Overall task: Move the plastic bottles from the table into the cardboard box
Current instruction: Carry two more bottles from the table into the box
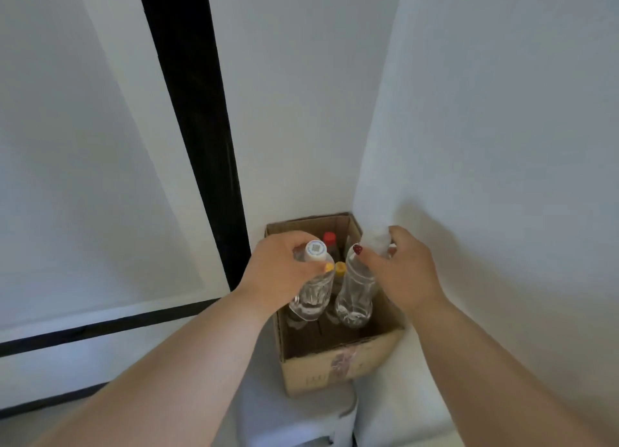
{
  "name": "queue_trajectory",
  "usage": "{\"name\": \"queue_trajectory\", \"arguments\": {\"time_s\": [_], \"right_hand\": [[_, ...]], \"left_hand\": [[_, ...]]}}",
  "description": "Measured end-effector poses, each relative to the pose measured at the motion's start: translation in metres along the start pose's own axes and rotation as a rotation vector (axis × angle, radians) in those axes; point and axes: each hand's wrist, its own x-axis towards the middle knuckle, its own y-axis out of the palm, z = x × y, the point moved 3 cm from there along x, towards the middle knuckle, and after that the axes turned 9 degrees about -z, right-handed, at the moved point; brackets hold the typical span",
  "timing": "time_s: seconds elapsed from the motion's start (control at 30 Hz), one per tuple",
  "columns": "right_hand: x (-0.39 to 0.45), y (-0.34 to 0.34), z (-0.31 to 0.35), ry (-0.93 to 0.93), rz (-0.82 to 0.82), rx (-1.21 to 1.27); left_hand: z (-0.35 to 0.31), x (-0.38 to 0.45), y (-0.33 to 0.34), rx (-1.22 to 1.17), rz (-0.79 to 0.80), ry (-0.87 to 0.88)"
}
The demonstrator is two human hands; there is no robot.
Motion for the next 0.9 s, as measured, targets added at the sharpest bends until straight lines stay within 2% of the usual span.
{"name": "queue_trajectory", "arguments": {"time_s": [0.2, 0.43, 0.9], "right_hand": [[0.007, 0.046, -0.049, 0.014, 0.13, -0.22], [0.011, 0.081, -0.087, 0.091, 0.275, -0.47], [0.019, 0.108, -0.112, 0.195, 0.456, -0.73]], "left_hand": [[0.045, 0.002, 0.04, 0.278, 0.104, -0.105], [0.071, 0.01, 0.076, 0.707, 0.319, -0.024], [0.108, 0.006, 0.11, 1.053, 0.505, 0.121]]}}
